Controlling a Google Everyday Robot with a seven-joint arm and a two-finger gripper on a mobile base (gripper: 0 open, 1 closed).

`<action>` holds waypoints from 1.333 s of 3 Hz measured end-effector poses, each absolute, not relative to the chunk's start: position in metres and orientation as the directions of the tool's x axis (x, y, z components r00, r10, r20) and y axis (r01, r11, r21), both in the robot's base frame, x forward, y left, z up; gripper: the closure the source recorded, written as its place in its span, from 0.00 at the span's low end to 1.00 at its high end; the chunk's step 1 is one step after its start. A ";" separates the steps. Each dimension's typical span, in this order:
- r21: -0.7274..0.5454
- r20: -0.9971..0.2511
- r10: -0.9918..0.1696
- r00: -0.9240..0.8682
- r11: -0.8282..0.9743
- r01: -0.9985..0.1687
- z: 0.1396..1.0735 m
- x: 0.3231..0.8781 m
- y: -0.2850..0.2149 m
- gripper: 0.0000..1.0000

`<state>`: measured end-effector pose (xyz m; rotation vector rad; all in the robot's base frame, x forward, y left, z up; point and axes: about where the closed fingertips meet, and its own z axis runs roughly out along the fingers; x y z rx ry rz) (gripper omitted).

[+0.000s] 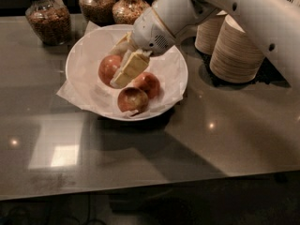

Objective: Pick apple from white bowl

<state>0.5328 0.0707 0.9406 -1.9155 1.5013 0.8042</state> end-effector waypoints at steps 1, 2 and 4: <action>-0.108 -0.815 -0.541 0.205 -0.206 -0.973 0.971 0.531 0.042 1.00; -0.143 -0.817 -0.529 0.231 -0.201 -0.969 0.978 0.531 0.001 1.00; -0.184 -0.794 -0.549 0.261 -0.192 -0.964 0.980 0.523 -0.033 1.00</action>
Offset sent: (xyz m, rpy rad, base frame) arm -0.0012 -0.1257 0.0452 0.1379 -0.0878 0.0043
